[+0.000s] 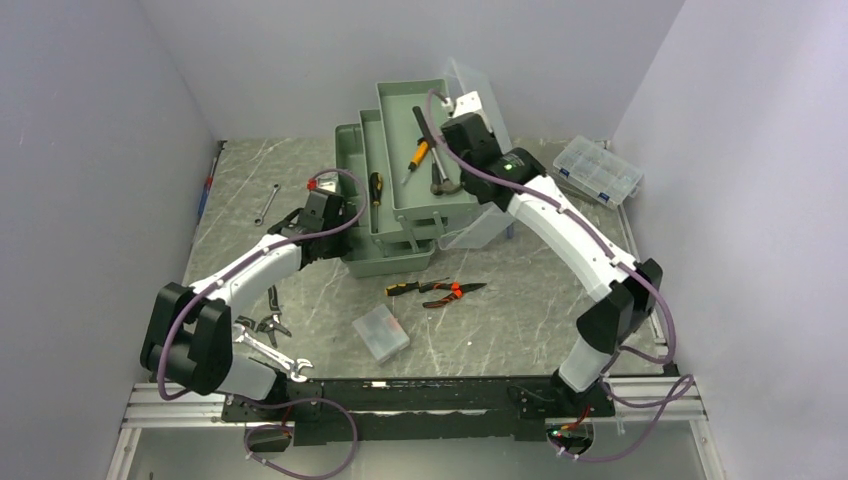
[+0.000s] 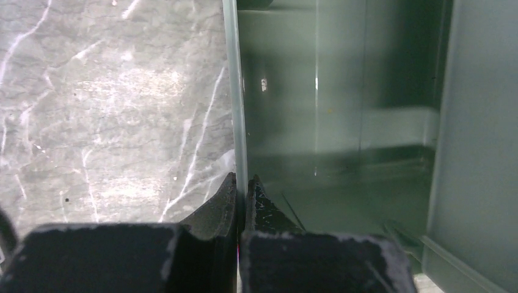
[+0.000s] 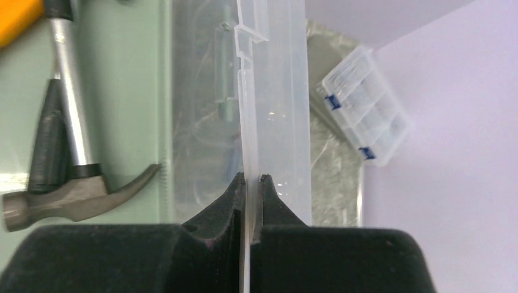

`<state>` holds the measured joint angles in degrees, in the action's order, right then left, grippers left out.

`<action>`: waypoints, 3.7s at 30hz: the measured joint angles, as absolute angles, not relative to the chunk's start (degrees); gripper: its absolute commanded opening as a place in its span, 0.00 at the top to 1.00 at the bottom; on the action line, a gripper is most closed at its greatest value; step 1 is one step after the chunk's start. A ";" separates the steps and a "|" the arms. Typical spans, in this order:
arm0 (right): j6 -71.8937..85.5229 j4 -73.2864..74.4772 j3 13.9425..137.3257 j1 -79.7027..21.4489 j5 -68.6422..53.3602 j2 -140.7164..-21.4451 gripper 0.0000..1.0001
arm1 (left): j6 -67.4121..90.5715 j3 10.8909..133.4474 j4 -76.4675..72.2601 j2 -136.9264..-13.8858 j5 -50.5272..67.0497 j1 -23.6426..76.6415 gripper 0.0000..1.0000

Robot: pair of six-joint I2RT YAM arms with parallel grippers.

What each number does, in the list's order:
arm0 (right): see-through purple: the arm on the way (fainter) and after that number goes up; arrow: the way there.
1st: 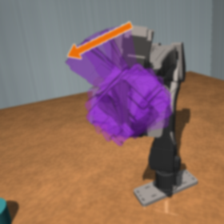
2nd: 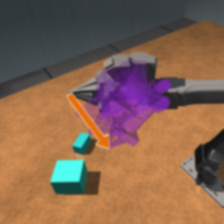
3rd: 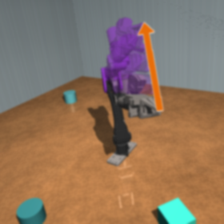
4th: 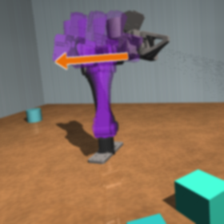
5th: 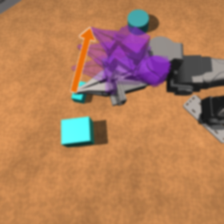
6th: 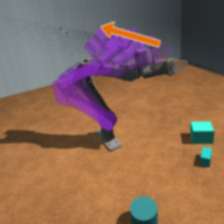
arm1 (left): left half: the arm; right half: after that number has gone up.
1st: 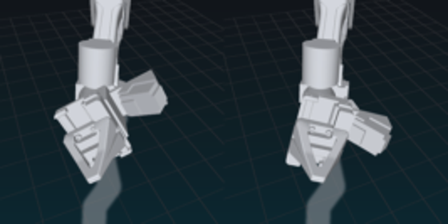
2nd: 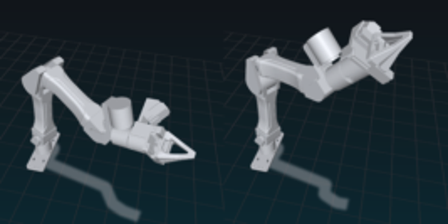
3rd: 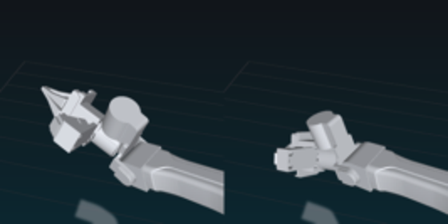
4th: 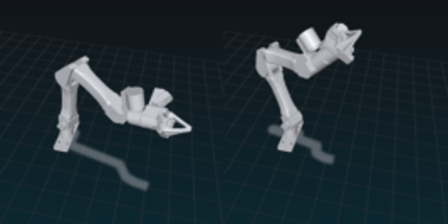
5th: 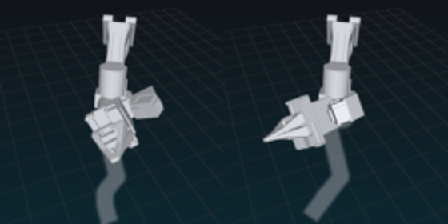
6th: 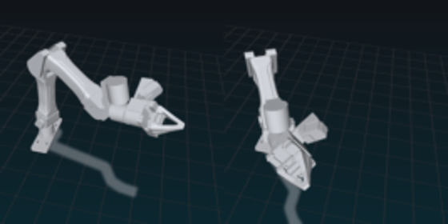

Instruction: Pack the tool kit

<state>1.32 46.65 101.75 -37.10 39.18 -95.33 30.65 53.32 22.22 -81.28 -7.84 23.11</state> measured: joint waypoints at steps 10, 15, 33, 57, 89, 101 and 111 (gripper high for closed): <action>-9.61 48.80 119.20 -52.90 57.49 -109.08 0.71 | 34.41 54.11 21.71 -82.41 -7.68 26.09 1.00; -7.60 50.22 129.54 -62.70 52.66 -117.05 0.64 | 36.29 54.35 19.77 -83.29 -5.98 27.27 1.00; 7.55 41.82 117.89 -54.87 15.79 -90.19 0.32 | 39.64 49.78 18.22 -78.06 -1.34 26.46 0.71; 17.72 37.91 105.01 -31.07 -8.95 -98.59 0.13 | 36.75 48.42 19.59 -62.85 15.73 1.21 0.06; 23.62 26.02 95.70 -23.92 -22.33 -104.42 0.00 | 45.01 61.12 -0.30 -106.21 28.82 -7.62 1.00; 25.74 22.35 92.12 -23.79 -24.10 -105.12 0.01 | 45.34 66.17 -0.89 -110.67 28.91 -4.16 1.00; 25.76 22.13 92.14 -23.75 -24.75 -105.38 0.01 | 47.03 69.54 -1.02 -115.48 30.37 -0.75 1.00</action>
<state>25.76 22.13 92.14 -23.75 -24.75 -105.38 47.03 69.54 -1.02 -115.48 30.37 -0.75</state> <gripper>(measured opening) 0.992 0.009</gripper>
